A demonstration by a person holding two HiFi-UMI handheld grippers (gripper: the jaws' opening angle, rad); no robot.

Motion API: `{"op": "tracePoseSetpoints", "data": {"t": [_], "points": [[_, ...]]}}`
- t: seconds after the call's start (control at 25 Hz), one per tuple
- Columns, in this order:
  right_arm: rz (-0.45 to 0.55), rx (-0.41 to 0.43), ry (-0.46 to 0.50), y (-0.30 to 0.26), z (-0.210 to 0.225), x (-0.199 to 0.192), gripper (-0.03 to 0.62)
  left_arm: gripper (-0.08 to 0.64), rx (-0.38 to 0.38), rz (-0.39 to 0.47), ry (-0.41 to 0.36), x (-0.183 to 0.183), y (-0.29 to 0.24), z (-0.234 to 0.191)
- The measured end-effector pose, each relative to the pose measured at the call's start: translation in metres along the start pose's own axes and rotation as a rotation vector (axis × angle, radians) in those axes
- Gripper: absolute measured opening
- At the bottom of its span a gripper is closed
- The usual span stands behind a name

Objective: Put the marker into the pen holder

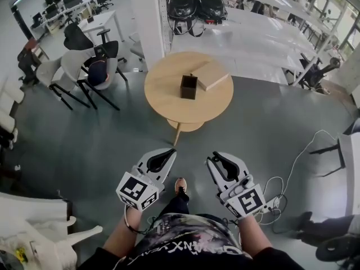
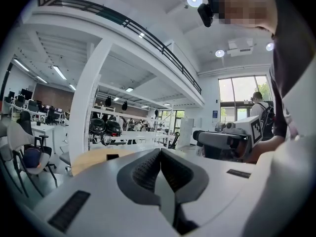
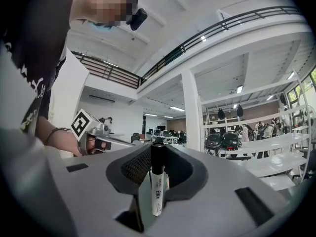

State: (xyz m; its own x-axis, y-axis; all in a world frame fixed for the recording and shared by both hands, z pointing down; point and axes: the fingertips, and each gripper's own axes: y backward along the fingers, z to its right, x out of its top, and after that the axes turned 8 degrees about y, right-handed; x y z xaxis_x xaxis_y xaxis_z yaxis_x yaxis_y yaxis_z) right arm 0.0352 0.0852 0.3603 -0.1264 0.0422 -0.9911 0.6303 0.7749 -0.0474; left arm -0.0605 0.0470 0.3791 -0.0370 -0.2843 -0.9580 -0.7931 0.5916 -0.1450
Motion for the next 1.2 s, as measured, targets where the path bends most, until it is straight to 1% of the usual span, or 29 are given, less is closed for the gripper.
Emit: {"op": "tracePoseSetpoints", "data": {"t": [0.2, 0.44, 0.64, 0.8, 1.2], "points": [[-0.006, -0.010, -0.002, -0.044, 0.023, 0.004, 0.080, 0.021, -0.020, -0.011, -0.015, 0.015, -0.024, -0.039], [-0.023, -0.024, 0.000, -0.088, 0.047, 0.003, 0.078, 0.021, -0.039, -0.006, -0.002, 0.030, -0.048, -0.080], [-0.035, -0.035, -0.008, -0.115, 0.061, -0.003, 0.080, 0.021, -0.052, -0.009, 0.013, 0.035, -0.064, -0.108], [-0.039, -0.044, -0.009, -0.129, 0.071, -0.007, 0.080, 0.021, -0.059, -0.009, 0.015, 0.037, -0.076, -0.123], [-0.036, -0.066, -0.011, -0.152, 0.102, -0.013, 0.080, 0.021, -0.076, -0.011, 0.010, 0.049, -0.108, -0.145]]}}
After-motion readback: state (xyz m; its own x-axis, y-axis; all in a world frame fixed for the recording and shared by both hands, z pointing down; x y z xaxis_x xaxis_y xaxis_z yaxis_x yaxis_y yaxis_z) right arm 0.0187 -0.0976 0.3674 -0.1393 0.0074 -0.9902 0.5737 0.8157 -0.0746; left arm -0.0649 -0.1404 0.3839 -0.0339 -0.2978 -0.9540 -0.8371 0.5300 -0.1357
